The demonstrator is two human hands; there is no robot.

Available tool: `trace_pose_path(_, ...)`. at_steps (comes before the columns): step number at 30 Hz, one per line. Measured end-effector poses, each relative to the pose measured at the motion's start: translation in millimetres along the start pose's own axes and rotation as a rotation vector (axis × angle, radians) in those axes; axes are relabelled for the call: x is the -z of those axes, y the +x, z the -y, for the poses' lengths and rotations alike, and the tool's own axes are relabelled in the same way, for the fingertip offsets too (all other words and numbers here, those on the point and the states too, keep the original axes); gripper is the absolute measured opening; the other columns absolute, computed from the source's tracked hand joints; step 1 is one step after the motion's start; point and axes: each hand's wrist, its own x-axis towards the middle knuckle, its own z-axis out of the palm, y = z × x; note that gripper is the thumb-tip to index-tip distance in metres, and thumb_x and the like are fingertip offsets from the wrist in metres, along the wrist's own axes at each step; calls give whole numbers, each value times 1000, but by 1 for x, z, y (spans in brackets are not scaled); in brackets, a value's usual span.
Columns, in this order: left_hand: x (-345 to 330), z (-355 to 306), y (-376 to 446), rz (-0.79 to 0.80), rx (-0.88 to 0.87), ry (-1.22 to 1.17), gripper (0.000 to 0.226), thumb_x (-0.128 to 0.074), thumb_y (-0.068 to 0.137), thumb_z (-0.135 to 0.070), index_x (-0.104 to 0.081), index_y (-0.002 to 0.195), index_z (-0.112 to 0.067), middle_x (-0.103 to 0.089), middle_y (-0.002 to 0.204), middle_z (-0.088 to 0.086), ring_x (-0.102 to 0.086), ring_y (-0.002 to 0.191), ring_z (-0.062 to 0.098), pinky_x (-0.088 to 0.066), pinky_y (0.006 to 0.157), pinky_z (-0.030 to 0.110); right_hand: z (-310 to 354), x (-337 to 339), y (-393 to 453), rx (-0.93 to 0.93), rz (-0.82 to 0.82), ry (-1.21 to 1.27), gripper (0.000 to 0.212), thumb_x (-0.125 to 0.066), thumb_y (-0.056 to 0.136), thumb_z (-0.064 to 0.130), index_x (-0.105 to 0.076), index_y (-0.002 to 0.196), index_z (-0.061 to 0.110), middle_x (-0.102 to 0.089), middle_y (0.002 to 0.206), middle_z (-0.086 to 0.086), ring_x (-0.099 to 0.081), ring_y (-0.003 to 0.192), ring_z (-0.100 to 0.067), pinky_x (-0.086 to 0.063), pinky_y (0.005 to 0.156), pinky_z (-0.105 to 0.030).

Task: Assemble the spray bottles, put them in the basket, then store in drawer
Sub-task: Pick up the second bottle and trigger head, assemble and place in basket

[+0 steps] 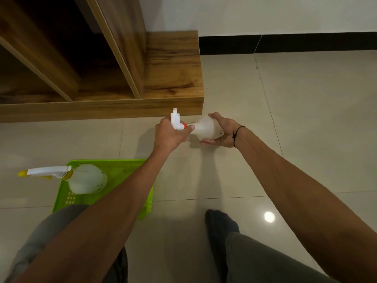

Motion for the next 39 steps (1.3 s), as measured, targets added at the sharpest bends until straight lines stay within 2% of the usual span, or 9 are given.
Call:
trace_pose_path(4, 4, 5, -1, -77, -46, -74, 37, -100, 64, -43, -81, 84, -19, -80, 87, 7, -77, 89, 31, -65, 84, 50, -4, -3, -7, 82, 28, 73, 52, -86, 82, 39, -59, 119, 13, -55, 131, -21, -69, 105, -55, -67, 73, -55)
trace_pose_path(8, 7, 11, 1, -55, -10, -289, 45, -102, 63, -37, -83, 96, -13, -82, 95, 13, -81, 94, 35, -66, 88, 54, -6, -9, -17, 171, 68, 152, 56, -89, 81, 35, -60, 123, 13, -52, 130, -19, -67, 110, -53, -65, 83, -59)
trace_pose_path(12, 14, 12, 5, 27, 54, -527, 59, -102, 65, -31, -76, 102, 7, -82, 100, 24, -83, 91, 41, -67, 89, 53, -10, -10, -25, 213, 135, 182, 54, -90, 82, 32, -58, 121, 14, -52, 133, -20, -69, 111, -54, -67, 76, -53)
trace_pose_path(15, 17, 13, 1, 74, 69, -555, 44, -101, 70, -25, -74, 94, 1, -83, 99, 22, -83, 86, 39, -69, 83, 42, -10, -6, -29, 200, 215, 186, 60, -92, 80, 27, -54, 123, 12, -53, 138, -25, -71, 109, -57, -67, 72, -49)
trace_pose_path(21, 21, 14, -4, 80, 49, -674, 17, -94, 81, -14, -80, 90, -9, -84, 96, 19, -83, 86, 34, -67, 78, 31, -4, -2, -35, 239, 428, 89, 68, -87, 87, 22, -52, 145, 14, -54, 146, -27, -70, 119, -51, -66, 88, -47)
trace_pose_path(24, 26, 12, -2, 114, 74, -708, 27, -93, 83, -17, -77, 99, -3, -84, 94, 16, -84, 86, 32, -66, 75, 26, 2, -3, -41, 241, 362, -92, 70, -86, 85, 41, -54, 141, 15, -61, 138, -28, -74, 113, -45, -67, 80, -41)
trace_pose_path(30, 37, 12, 4, 119, 4, -682, 43, -98, 75, -15, -74, 106, 3, -83, 92, 15, -84, 85, 35, -66, 74, 27, 8, 0, -47, 170, 212, -460, 100, -76, 70, 82, -57, 134, 7, -78, 115, -25, -80, 100, -35, -66, 73, -33)
trace_pose_path(36, 45, 17, 2, 172, -62, -667, 32, -104, 63, -28, -85, 90, -24, -84, 98, 16, -83, 88, 41, -67, 77, 32, -3, 4, -41, 117, 251, -582, 115, -75, 54, 93, -62, 131, 8, -76, 123, -22, -79, 105, -35, -64, 85, -45)
trace_pose_path(39, 45, 20, 2, 185, -59, -672, 30, -103, 67, -23, -85, 92, -22, -83, 102, 18, -83, 89, 42, -67, 78, 32, -12, 4, -37, 326, 242, -536, 96, -79, 63, 84, -53, 141, 34, -65, 139, -11, -75, 115, -31, -63, 92, -54)
